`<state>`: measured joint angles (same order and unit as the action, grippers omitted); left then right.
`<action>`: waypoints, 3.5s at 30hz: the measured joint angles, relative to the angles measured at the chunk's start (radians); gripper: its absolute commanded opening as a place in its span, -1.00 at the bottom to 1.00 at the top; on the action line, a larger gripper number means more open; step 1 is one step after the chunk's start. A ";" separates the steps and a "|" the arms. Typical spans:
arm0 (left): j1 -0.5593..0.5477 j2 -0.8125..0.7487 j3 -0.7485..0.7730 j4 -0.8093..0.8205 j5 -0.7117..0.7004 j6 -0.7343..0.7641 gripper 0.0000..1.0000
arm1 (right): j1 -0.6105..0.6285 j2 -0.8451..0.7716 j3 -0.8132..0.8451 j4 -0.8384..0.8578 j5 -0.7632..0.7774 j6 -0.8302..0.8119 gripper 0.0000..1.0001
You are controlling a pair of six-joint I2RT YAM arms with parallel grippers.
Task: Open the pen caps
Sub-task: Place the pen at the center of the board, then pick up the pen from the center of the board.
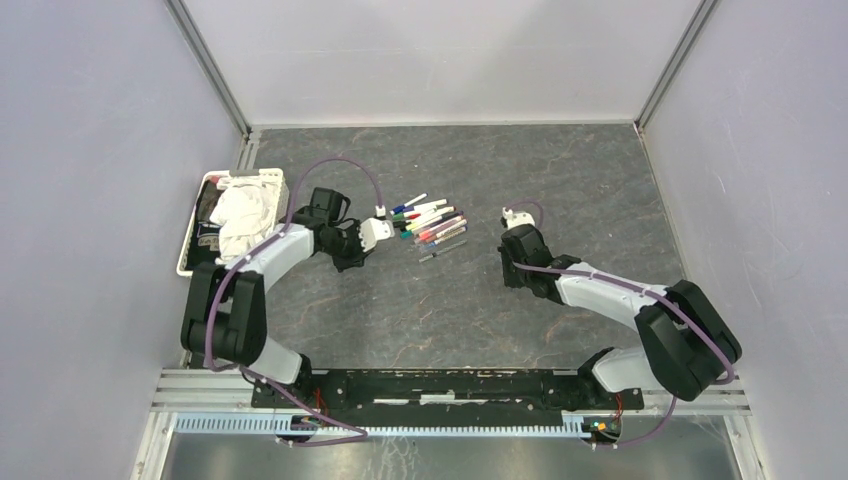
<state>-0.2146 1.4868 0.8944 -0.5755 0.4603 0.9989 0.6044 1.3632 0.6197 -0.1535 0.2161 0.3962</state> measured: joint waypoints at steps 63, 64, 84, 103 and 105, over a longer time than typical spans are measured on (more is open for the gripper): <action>0.167 -0.115 0.372 -0.273 0.022 -0.498 1.00 | -0.029 0.677 1.055 -0.070 -0.356 -0.529 0.20; 0.167 -0.116 0.368 -0.276 0.027 -0.497 1.00 | -0.027 0.704 1.086 -0.070 -0.372 -0.544 0.20; 0.167 -0.131 0.357 -0.337 0.072 -0.496 1.00 | 0.014 0.975 1.269 -0.092 -0.452 -0.719 0.21; 0.167 -0.142 0.327 -0.366 0.072 -0.474 1.00 | 0.002 1.071 1.331 -0.050 -0.523 -0.665 0.09; 0.167 -0.142 0.327 -0.366 0.072 -0.473 1.00 | -0.005 1.072 1.331 -0.046 -0.533 -0.654 0.06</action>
<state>-0.0471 1.3453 1.2217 -0.9417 0.5327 0.5259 0.5991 2.4351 1.9503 -0.1997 -0.3172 -0.2577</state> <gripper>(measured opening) 0.996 0.553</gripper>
